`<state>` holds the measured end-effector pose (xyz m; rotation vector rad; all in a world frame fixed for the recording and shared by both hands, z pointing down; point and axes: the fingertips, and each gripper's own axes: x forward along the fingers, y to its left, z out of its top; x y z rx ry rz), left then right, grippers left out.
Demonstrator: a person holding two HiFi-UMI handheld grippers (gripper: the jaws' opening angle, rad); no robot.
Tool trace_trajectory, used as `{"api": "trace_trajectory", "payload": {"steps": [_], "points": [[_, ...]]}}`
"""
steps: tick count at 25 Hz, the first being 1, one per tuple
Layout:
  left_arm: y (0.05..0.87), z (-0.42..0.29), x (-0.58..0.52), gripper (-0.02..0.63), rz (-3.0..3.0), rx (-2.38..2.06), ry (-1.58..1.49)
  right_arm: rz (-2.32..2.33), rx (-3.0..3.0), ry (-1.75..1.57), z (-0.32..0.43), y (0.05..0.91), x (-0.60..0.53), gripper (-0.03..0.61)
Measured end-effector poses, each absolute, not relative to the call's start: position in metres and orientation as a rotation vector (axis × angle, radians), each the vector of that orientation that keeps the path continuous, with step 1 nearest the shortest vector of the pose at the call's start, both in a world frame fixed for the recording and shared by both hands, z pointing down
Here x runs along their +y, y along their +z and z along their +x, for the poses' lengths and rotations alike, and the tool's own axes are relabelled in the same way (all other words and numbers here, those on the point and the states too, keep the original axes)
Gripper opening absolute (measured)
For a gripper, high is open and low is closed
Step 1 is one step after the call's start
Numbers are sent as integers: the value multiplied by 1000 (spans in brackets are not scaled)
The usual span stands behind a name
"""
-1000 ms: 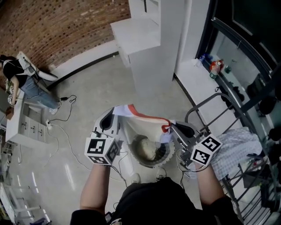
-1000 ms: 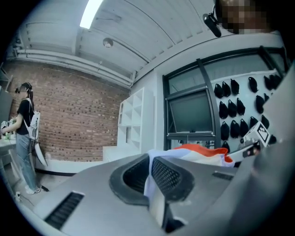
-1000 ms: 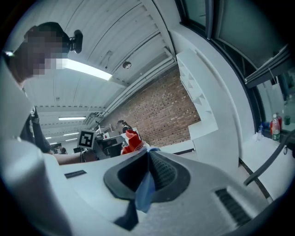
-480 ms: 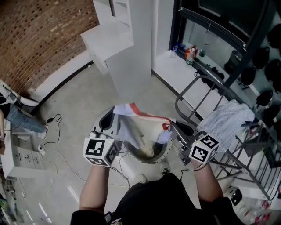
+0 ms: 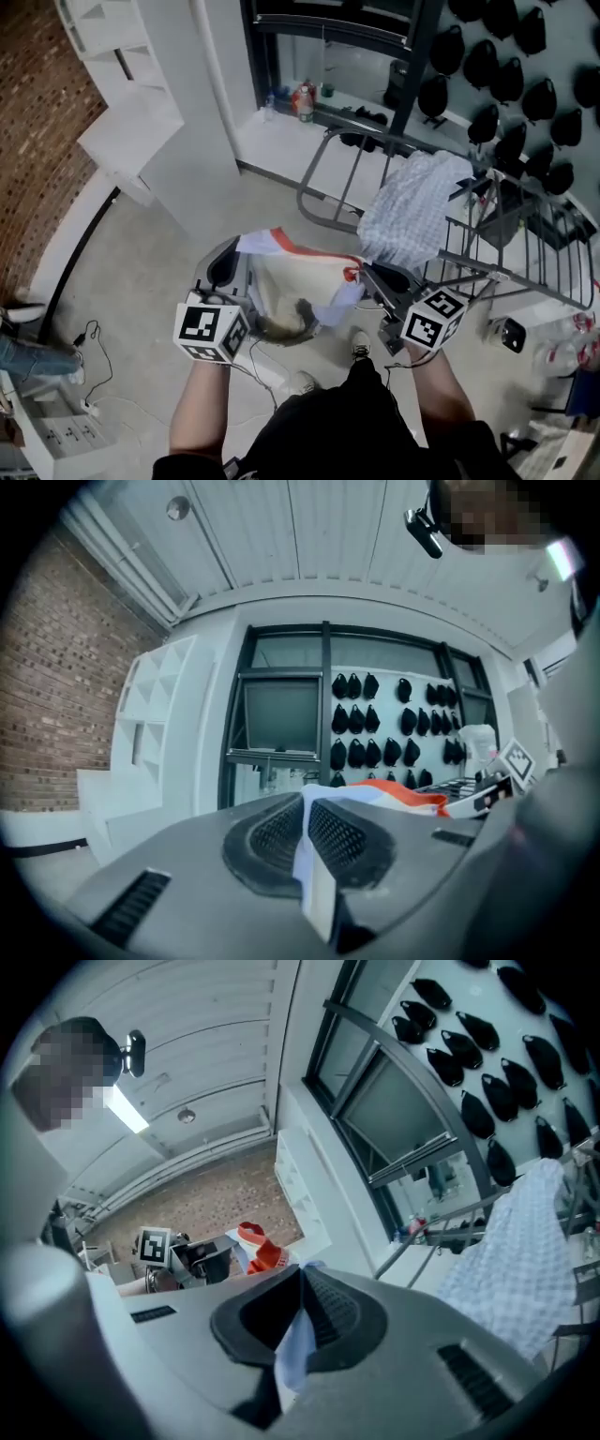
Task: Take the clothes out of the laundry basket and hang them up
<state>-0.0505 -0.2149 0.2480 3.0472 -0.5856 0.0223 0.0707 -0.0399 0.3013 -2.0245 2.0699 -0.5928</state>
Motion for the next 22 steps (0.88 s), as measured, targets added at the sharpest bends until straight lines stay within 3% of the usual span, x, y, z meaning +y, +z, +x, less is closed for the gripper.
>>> {"api": "trace_trajectory", "payload": {"steps": [9, 22], "points": [[240, 54, -102, 12, 3092, -161, 40, -2262, 1777, -482, 137, 278, 91, 18], [229, 171, 70, 12, 3112, 54, 60, -2383, 1593, -347, 234, 242, 270, 18]]}}
